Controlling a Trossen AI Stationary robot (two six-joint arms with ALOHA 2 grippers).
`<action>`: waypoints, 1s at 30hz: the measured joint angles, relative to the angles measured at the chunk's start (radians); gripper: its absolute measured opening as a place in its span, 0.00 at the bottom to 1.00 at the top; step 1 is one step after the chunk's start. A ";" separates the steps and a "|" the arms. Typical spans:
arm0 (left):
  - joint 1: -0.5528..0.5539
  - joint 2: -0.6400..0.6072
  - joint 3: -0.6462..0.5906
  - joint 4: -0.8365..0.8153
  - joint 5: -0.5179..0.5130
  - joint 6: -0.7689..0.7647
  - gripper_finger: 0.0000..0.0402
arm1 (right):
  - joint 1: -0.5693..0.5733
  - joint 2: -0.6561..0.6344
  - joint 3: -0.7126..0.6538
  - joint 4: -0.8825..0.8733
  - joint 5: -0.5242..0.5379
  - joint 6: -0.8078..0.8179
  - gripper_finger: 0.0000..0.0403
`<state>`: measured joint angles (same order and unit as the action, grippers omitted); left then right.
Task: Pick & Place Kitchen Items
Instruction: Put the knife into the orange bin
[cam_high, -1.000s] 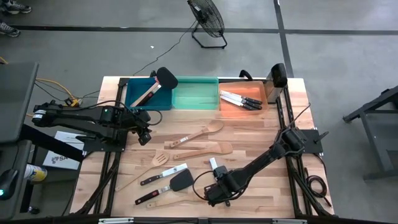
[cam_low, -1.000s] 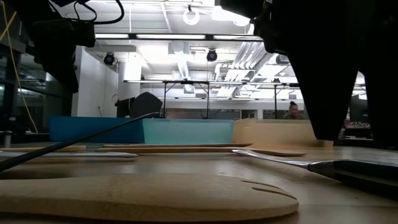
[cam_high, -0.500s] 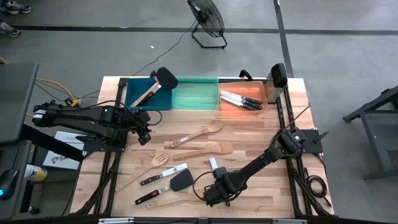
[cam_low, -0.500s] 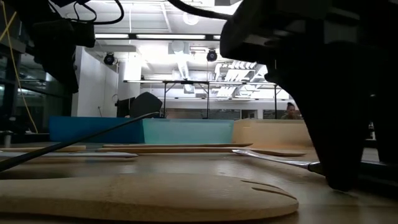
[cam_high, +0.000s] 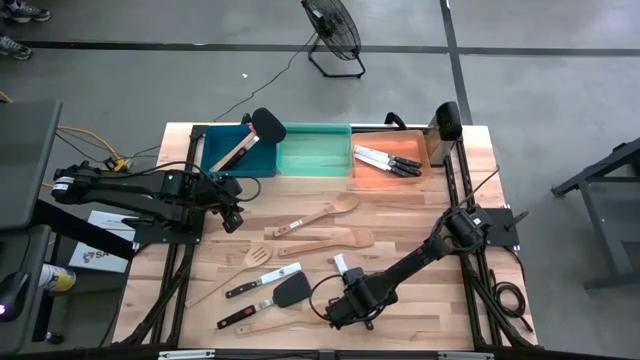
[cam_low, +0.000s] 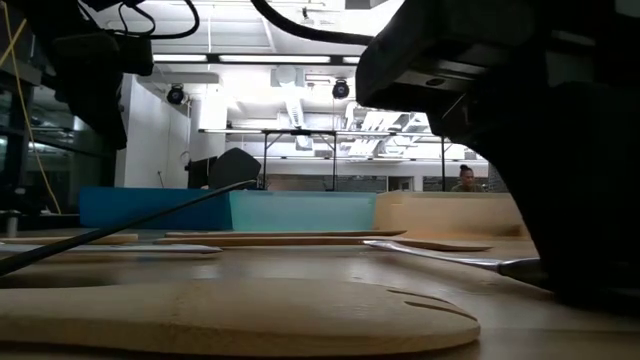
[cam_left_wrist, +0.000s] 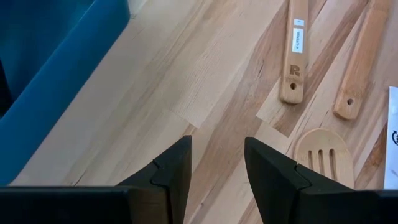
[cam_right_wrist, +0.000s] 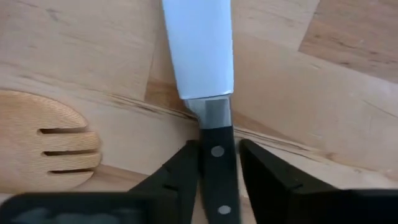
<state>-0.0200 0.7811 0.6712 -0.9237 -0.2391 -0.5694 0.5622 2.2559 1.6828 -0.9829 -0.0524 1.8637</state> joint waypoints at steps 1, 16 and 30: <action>0.000 0.000 0.000 0.000 0.000 0.000 0.36 | 0.001 0.000 0.000 0.000 0.002 -0.003 0.23; 0.000 0.000 0.000 0.000 -0.006 0.025 0.36 | 0.002 -0.053 -0.011 0.013 0.060 -0.006 0.17; 0.000 0.000 0.000 0.000 -0.006 0.016 0.36 | -0.027 -0.230 -0.007 -0.128 0.435 -0.208 0.17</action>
<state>-0.0200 0.7815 0.6716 -0.9234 -0.2451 -0.5537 0.5347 2.0255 1.6758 -1.1114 0.3831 1.6555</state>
